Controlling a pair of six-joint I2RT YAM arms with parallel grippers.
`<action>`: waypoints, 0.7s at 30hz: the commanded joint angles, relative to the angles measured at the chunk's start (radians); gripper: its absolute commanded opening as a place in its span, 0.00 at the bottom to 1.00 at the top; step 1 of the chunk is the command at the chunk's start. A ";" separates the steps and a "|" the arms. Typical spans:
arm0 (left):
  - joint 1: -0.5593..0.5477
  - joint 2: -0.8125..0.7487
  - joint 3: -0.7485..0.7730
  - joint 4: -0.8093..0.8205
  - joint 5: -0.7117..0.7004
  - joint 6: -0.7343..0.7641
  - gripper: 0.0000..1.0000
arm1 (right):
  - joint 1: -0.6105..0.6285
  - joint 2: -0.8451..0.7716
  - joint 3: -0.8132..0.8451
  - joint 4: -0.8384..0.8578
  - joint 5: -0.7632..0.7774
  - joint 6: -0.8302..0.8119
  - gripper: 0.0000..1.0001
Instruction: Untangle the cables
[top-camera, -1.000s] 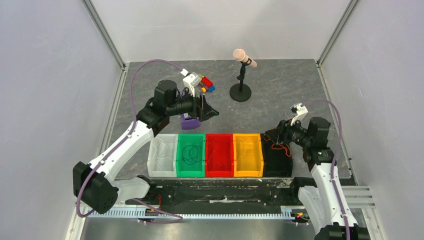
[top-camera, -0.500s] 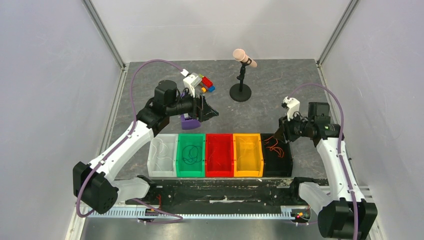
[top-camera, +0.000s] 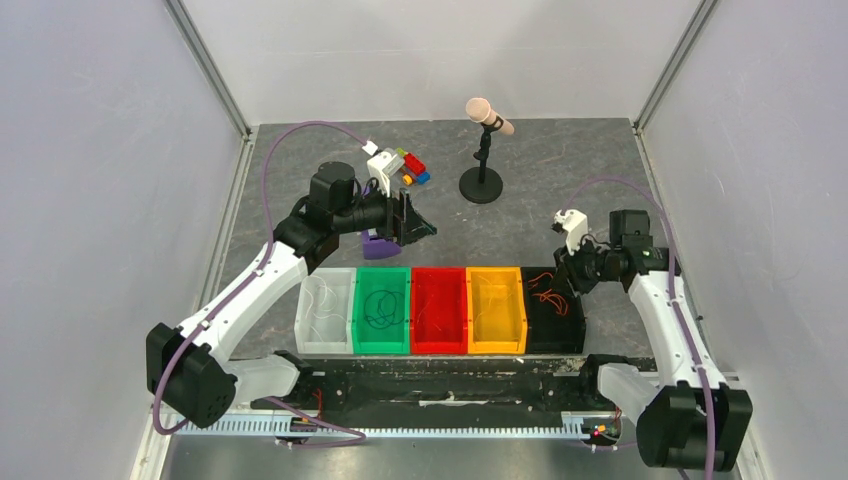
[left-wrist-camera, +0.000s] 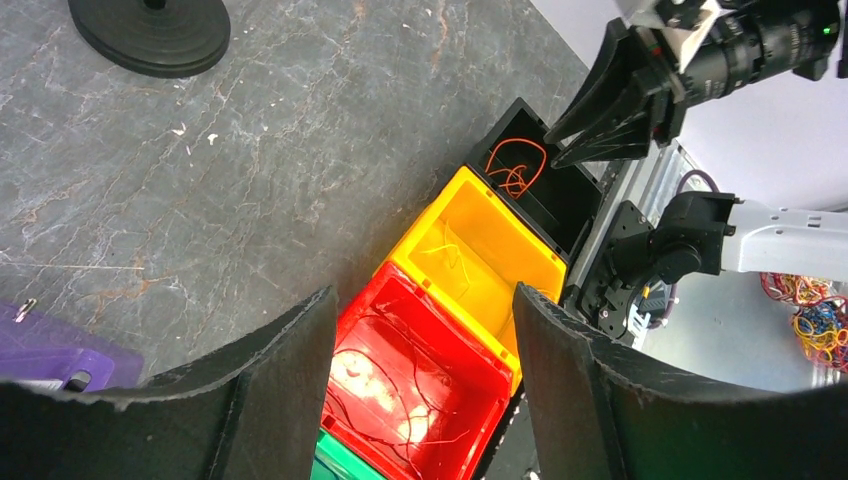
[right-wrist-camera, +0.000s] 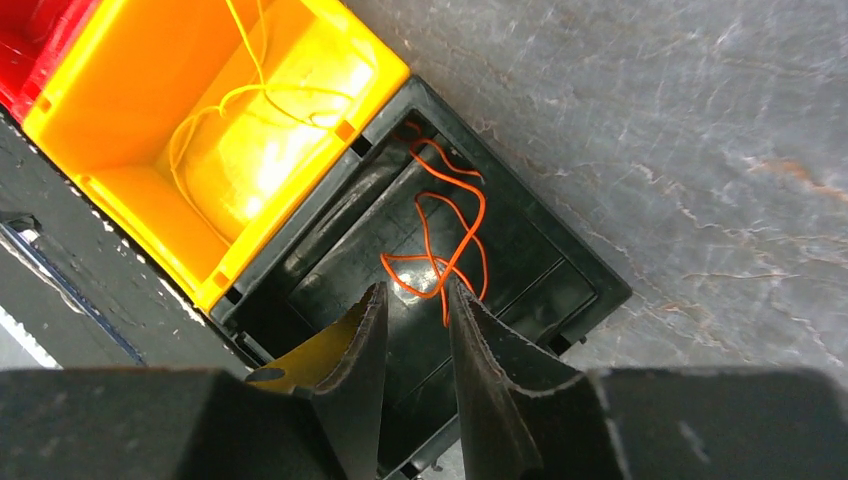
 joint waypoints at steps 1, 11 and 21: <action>-0.001 -0.005 0.012 -0.007 -0.001 0.054 0.71 | -0.001 0.035 -0.043 0.100 -0.001 0.020 0.29; 0.000 -0.003 0.009 -0.044 -0.034 0.085 0.71 | 0.091 0.018 -0.208 0.275 0.160 -0.007 0.00; 0.001 0.008 0.018 -0.063 -0.051 0.106 0.71 | 0.250 0.057 -0.246 0.315 0.313 -0.012 0.00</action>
